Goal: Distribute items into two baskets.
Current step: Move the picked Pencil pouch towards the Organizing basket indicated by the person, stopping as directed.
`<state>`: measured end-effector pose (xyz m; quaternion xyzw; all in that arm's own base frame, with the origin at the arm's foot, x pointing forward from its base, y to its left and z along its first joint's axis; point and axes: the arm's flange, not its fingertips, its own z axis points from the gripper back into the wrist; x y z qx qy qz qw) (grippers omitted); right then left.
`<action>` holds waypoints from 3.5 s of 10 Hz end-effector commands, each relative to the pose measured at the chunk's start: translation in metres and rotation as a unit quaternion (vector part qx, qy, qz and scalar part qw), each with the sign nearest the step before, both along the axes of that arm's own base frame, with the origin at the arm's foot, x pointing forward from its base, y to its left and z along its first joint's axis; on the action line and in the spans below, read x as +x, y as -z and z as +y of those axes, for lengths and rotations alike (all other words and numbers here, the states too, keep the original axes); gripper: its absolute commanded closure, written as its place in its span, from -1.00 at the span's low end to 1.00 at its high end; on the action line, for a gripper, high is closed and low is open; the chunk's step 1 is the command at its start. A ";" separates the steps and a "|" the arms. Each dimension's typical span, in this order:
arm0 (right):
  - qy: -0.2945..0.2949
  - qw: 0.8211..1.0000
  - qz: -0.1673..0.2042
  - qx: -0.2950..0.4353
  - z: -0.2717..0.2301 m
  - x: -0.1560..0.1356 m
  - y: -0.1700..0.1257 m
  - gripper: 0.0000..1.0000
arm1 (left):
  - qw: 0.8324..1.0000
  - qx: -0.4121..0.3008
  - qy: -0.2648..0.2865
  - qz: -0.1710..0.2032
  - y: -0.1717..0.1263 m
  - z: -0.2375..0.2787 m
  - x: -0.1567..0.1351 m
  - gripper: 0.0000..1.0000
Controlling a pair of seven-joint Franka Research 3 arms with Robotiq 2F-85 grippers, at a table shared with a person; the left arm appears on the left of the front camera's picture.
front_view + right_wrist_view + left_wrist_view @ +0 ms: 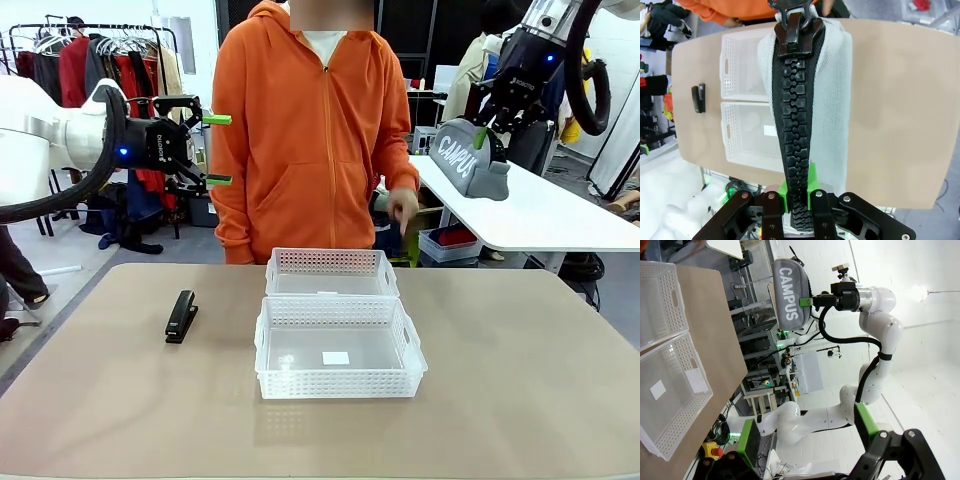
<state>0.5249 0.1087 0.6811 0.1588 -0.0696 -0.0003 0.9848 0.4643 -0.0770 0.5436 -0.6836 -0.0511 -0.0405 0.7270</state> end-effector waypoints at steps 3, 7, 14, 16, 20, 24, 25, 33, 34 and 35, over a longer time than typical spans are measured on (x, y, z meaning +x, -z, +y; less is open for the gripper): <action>0.000 1.000 -0.003 0.001 0.001 -0.002 0.000 1.00 | 1.000 0.000 0.000 -0.001 -0.001 0.000 -0.001 -1.00; 0.000 1.000 -0.003 0.001 0.001 -0.002 0.000 1.00 | 1.000 0.000 0.000 -0.001 -0.001 0.000 -0.001 -1.00; 0.000 1.000 -0.003 0.001 0.001 -0.002 0.000 1.00 | 1.000 0.000 0.000 -0.001 -0.001 0.000 -0.001 -1.00; -0.049 0.998 0.003 -0.025 0.002 0.005 0.003 1.00 | 1.000 0.000 0.000 -0.001 -0.001 0.000 -0.001 -1.00; -0.259 0.960 -0.031 -0.101 0.019 0.026 -0.016 1.00 | 1.000 0.000 0.000 -0.001 -0.001 0.000 -0.001 -1.00; -0.417 0.896 -0.045 -0.147 0.068 0.057 -0.017 1.00 | 1.000 0.000 0.000 -0.001 -0.001 0.000 -0.001 -1.00; -0.459 0.873 -0.039 -0.161 0.088 0.060 -0.008 1.00 | 1.000 0.000 0.000 -0.001 -0.001 0.000 -0.001 -1.00; -0.581 0.793 -0.075 -0.169 0.181 0.067 0.062 1.00 | 1.000 0.000 0.000 -0.001 -0.001 0.000 -0.001 -1.00; -0.581 0.794 -0.074 -0.159 0.185 0.067 0.065 1.00 | 1.000 0.000 0.000 -0.001 -0.001 0.000 -0.001 -1.00; -0.583 0.795 -0.074 -0.151 0.187 0.067 0.066 1.00 | 1.000 0.000 0.000 -0.001 -0.001 0.000 -0.001 -1.00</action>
